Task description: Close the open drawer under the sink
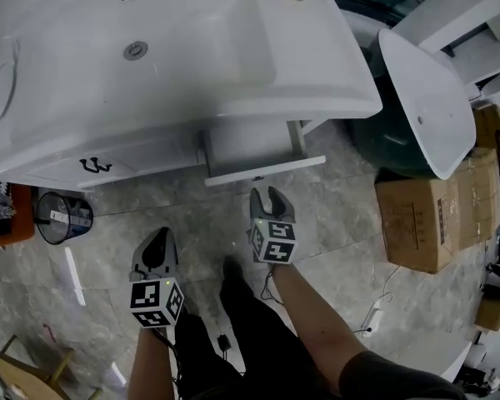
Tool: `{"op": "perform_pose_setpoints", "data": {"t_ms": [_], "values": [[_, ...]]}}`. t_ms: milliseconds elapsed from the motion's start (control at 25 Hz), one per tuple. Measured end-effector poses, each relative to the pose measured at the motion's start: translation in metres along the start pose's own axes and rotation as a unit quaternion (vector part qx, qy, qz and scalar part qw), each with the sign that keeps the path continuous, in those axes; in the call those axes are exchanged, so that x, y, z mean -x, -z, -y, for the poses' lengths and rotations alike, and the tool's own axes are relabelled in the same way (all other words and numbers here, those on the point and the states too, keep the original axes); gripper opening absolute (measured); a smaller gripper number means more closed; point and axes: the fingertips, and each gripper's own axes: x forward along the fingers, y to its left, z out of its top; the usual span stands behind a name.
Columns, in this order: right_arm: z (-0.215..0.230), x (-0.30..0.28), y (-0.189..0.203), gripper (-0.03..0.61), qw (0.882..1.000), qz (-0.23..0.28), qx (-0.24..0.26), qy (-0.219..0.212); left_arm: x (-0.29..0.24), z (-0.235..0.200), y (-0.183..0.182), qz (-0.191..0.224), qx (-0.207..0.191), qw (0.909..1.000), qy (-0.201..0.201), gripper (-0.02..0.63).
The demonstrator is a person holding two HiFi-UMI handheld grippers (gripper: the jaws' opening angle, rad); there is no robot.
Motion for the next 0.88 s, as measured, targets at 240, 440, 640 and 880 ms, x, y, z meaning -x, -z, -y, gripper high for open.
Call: {"op": "perform_pose_setpoints", "data": {"t_ms": [240, 440, 640, 880], "values": [[0.008, -0.034, -0.001, 0.184, 1.0, -0.005, 0.021, -0.016, -0.015, 0.003, 0.013, -0.007, 0.015, 0.9998, -0.006, 0.02], [0.005, -0.051, -0.001, 0.183, 0.998, -0.015, 0.048, -0.028, -0.025, 0.007, 0.018, -0.013, 0.022, 0.9996, -0.01, 0.02], [0.002, -0.055, 0.001, 0.169, 0.999, -0.024, 0.029, -0.038, -0.031, 0.007, 0.016, -0.015, 0.024, 0.9995, -0.016, 0.02], [-0.001, -0.074, -0.013, 0.156, 0.998, -0.032, 0.022, -0.047, -0.039, -0.001, 0.01, -0.013, 0.016, 0.9995, -0.025, 0.02]]}}
